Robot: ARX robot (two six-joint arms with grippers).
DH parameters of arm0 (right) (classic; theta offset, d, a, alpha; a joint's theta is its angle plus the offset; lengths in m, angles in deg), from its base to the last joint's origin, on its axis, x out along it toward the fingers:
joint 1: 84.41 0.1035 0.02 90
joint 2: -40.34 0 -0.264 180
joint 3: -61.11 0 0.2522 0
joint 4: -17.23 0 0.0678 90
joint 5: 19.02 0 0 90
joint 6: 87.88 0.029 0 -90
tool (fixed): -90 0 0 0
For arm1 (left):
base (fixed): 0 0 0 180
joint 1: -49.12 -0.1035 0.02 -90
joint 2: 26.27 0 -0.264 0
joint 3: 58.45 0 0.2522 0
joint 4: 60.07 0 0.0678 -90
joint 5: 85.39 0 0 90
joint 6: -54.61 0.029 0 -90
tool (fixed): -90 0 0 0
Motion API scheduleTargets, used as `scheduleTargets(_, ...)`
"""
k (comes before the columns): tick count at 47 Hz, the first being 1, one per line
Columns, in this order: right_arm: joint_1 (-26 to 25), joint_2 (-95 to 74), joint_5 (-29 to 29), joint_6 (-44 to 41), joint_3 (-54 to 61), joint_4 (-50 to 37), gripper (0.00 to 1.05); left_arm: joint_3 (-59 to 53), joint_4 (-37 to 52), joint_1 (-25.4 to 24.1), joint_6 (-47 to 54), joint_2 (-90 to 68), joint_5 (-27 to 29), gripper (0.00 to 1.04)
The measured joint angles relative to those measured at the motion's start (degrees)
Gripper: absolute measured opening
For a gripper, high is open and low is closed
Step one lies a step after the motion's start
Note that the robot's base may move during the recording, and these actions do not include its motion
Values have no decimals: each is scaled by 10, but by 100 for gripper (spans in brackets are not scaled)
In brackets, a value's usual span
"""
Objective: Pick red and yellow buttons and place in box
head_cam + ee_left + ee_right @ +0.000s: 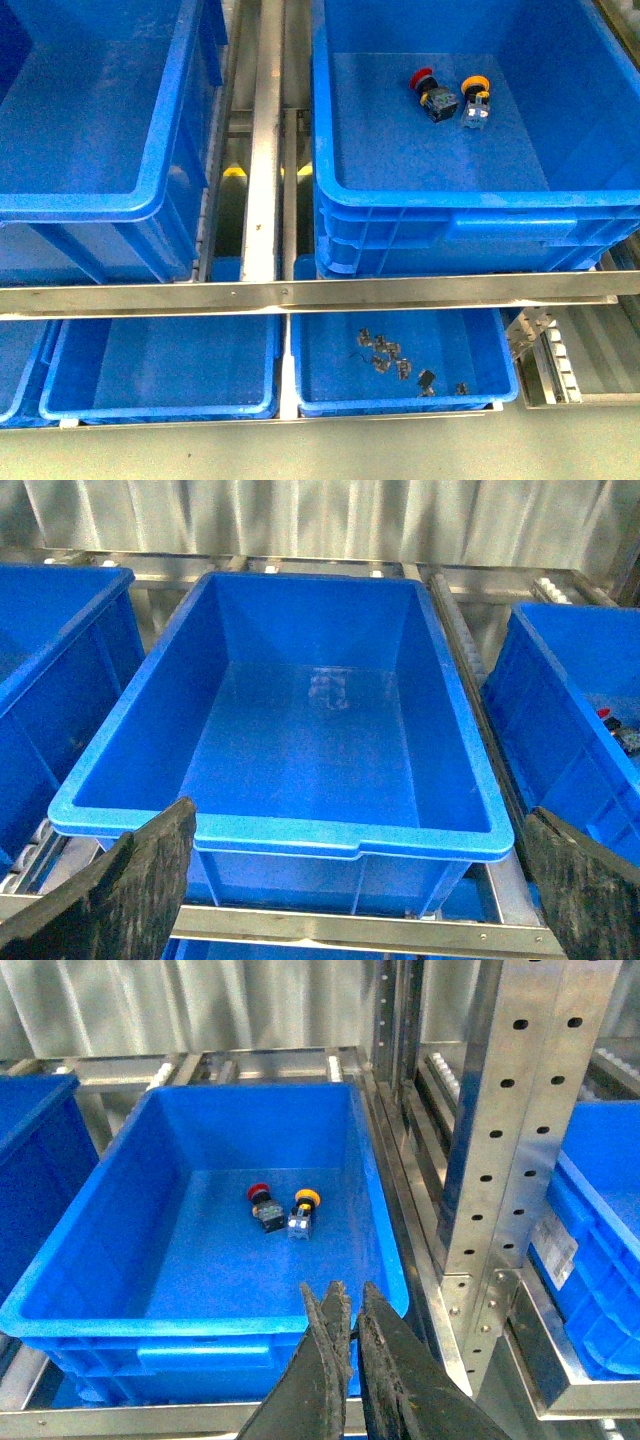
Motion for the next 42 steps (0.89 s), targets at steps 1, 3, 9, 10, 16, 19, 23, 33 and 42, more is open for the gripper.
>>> scheduleTargets(1,0,0,0,0,0,0,4,0,0,0,0,0,0,97)
scheduleTargets(3,0,0,0,0,0,0,4,0,0,0,0,0,0,97)
scheduleTargets(9,0,0,0,-1,0,0,14,0,0,0,0,0,0,97)
scheduleTargets(10,0,0,0,-1,0,0,20,0,0,0,0,0,0,97)
scheduleTargets(16,0,0,0,-1,0,0,50,0,0,0,0,0,0,97)
scheduleTargets(19,0,0,0,-1,0,0,61,0,0,0,0,0,0,97)
scheduleTargets(23,0,0,0,-1,0,0,76,0,0,0,0,0,0,97)
scheduleTargets(33,0,0,0,-1,0,0,99,0,0,0,0,0,0,97)
scheduleTargets(42,0,0,0,-1,0,0,99,0,0,0,0,0,0,97)
